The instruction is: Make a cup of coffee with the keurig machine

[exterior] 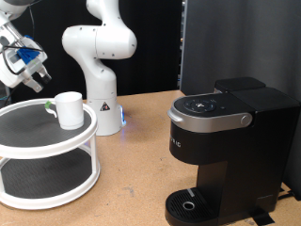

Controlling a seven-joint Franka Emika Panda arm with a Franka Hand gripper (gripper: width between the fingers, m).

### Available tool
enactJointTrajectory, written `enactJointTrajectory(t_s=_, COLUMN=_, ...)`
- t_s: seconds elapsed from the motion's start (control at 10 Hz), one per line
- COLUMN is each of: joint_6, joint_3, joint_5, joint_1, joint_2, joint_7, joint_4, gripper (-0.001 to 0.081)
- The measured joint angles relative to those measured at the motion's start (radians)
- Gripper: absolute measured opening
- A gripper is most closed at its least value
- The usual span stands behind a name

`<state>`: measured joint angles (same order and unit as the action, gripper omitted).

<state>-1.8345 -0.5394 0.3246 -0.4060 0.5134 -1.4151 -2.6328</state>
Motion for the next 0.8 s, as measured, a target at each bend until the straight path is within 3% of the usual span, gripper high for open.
enactJointTrajectory(t_s=0.1, joint_6=-0.009, joint_3=0.0, joint_5=0.0, joint_1=0.0, joint_2=-0.007, joint_7=0.0, joint_4=-0.003, gripper=0.0489)
enactJointTrajectory(t_s=0.2, joint_6=-0.021, joint_3=0.0, joint_5=0.0, joint_1=0.0, joint_2=-0.014, joint_7=0.0, joint_4=-0.007, gripper=0.0663)
enactJointTrajectory(t_s=0.3, joint_6=-0.032, joint_3=0.0, joint_5=0.0, joint_1=0.0, joint_2=-0.021, joint_7=-0.001, joint_4=-0.012, gripper=0.0663)
enactJointTrajectory(t_s=0.4, joint_6=-0.045, joint_3=0.0, joint_5=0.0, joint_1=0.0, joint_2=-0.025, joint_7=-0.004, joint_4=-0.021, gripper=0.0773)
enactJointTrajectory(t_s=0.8, joint_6=-0.109, joint_3=0.0, joint_5=0.0, joint_1=0.0, joint_2=-0.05, joint_7=-0.039, joint_4=-0.067, gripper=0.0805)
